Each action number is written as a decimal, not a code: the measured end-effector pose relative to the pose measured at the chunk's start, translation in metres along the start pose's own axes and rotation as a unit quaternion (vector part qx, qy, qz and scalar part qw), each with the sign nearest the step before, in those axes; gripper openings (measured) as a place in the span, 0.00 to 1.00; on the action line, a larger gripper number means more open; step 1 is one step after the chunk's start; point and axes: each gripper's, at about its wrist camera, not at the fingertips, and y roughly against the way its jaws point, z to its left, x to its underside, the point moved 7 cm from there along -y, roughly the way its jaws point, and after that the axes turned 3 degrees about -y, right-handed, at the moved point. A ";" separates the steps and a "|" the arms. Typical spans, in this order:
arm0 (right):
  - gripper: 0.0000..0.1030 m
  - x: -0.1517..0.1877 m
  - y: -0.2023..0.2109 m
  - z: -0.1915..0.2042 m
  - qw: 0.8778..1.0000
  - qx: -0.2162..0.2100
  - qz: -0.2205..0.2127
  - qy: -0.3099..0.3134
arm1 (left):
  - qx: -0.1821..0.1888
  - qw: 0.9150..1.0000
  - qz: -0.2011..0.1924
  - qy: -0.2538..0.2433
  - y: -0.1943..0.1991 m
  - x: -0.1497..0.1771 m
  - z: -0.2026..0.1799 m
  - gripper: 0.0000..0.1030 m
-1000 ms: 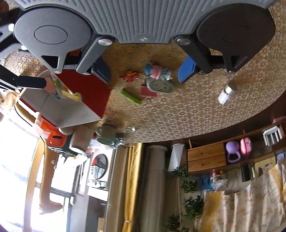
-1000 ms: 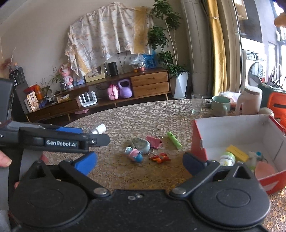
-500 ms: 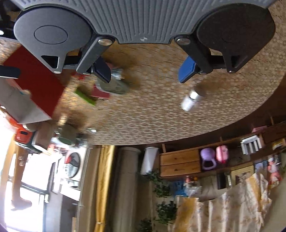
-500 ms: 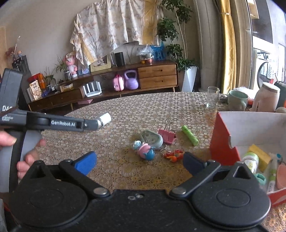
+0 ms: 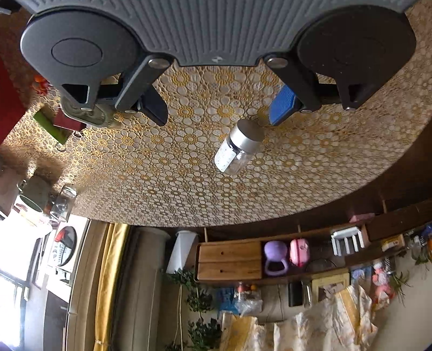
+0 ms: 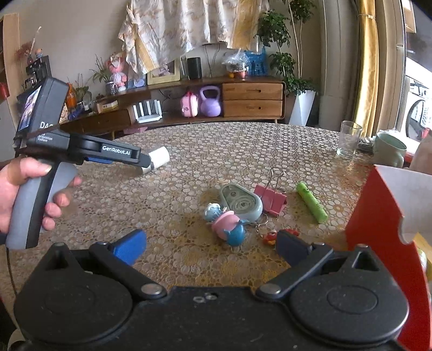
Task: Organize rigid objects
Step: 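Grasp the clear bottle of purple balls with the left gripper while the right gripper grasps the pink pig toy, then carry the bottle and pig toy over the red box with both grippers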
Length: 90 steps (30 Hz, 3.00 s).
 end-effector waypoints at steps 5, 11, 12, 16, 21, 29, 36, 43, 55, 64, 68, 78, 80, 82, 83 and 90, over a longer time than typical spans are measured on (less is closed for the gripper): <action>0.97 0.000 -0.021 0.002 1.000 -0.007 0.012 0.003 | -0.009 1.000 -0.002 0.012 -0.022 -0.007 0.008 0.80; 0.94 -0.003 -0.042 -0.004 1.000 -0.007 0.023 -0.003 | -0.046 0.999 0.012 -0.008 -0.050 -0.013 0.018 0.80; 0.93 -0.003 -0.046 -0.004 1.000 -0.006 0.025 -0.004 | -0.039 0.999 0.014 -0.008 -0.054 -0.013 0.018 0.80; 0.88 -0.002 -0.058 -0.009 0.999 -0.004 0.036 -0.013 | -0.035 0.999 0.014 -0.010 -0.066 -0.015 0.016 0.80; 0.84 -0.003 -0.070 -0.012 0.999 0.001 0.043 -0.010 | -0.032 0.999 0.017 -0.006 -0.081 -0.015 0.019 0.80; 0.71 -0.002 -0.082 -0.014 0.998 0.000 0.056 -0.014 | -0.034 0.999 0.019 -0.023 -0.099 -0.015 0.018 0.80; 0.60 -0.002 -0.087 -0.017 0.998 0.007 0.060 -0.018 | -0.032 0.999 0.016 -0.029 -0.103 -0.014 0.015 0.64; 0.45 -0.003 -0.087 -0.020 0.998 0.015 0.061 -0.021 | -0.031 0.999 0.012 -0.031 -0.102 -0.014 0.012 0.43; 0.37 0.001 -0.074 -0.018 0.997 0.017 0.062 -0.043 | -0.029 0.999 0.011 -0.042 -0.087 -0.010 0.000 0.41; 0.37 0.006 -0.037 -0.018 0.997 0.010 0.044 -0.063 | -0.013 0.999 0.018 -0.041 -0.048 -0.001 -0.016 0.41; 0.37 0.008 -0.016 -0.016 0.997 0.013 0.033 -0.064 | -0.004 0.998 0.016 -0.055 -0.025 0.004 -0.029 0.41; 0.37 0.003 0.046 -0.019 0.997 0.020 0.005 -0.077 | 0.035 0.996 0.013 -0.075 0.038 0.010 -0.068 0.41; 0.37 0.004 0.057 -0.021 0.996 0.027 0.004 -0.082 | 0.045 0.996 0.013 -0.074 0.054 0.012 -0.078 0.41; 0.37 0.005 0.066 -0.025 0.996 0.030 0.001 -0.090 | 0.055 0.995 0.013 -0.079 0.069 0.014 -0.090 0.41; 0.37 0.005 0.072 -0.026 0.995 0.031 -0.001 -0.092 | 0.057 0.995 0.014 -0.081 0.076 0.015 -0.095 0.41; 0.37 0.005 0.109 -0.044 0.994 0.040 -0.025 -0.103 | 0.079 0.990 0.028 -0.115 0.116 0.025 -0.139 0.41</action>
